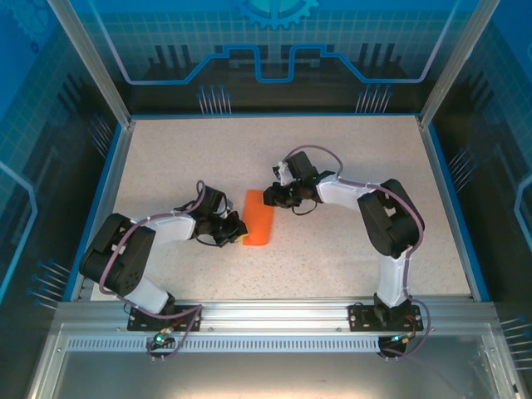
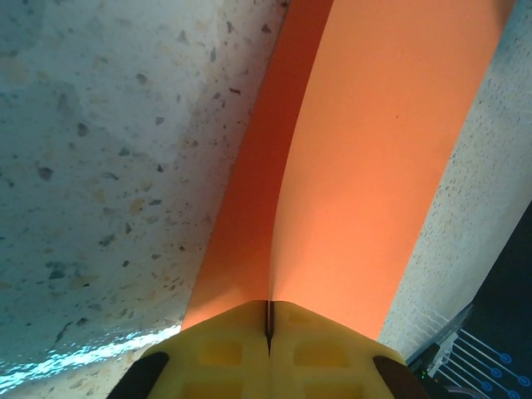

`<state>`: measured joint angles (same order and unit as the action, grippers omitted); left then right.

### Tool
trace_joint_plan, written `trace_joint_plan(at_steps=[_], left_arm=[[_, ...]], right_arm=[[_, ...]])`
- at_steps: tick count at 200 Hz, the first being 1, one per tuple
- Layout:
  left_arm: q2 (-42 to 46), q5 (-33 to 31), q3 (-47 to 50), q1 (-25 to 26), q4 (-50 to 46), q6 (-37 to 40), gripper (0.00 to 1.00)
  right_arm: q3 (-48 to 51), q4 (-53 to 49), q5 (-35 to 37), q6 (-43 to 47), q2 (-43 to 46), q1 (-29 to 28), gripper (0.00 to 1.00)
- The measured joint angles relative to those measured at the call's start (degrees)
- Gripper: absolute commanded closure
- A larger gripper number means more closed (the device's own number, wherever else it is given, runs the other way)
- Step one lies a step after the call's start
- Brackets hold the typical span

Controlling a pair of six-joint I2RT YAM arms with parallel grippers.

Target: Fold a paper plane with a square sheet of paper (pick it up from the middle)

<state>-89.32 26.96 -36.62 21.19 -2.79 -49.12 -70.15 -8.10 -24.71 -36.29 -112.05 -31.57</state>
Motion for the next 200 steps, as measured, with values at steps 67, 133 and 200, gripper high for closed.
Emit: trace_joint_plan(at_steps=[67, 133, 200], left_arm=[[0.00, 1.16, -0.09, 0.17, 0.76, -0.22, 0.71], [0.98, 5.14, -0.11, 0.92, 5.46, -2.03, 0.63], [1.66, 6.69, -1.09, 1.66, 9.05, -3.63, 0.58]], right_arm=[[0.13, -4.04, 0.24, 0.00, -2.73, -0.33, 0.79], [0.15, -4.48, 0.20, -0.11, -4.24, -0.39, 0.80], [-0.81, -4.55, -0.66, -1.09, -5.33, -0.39, 0.82]])
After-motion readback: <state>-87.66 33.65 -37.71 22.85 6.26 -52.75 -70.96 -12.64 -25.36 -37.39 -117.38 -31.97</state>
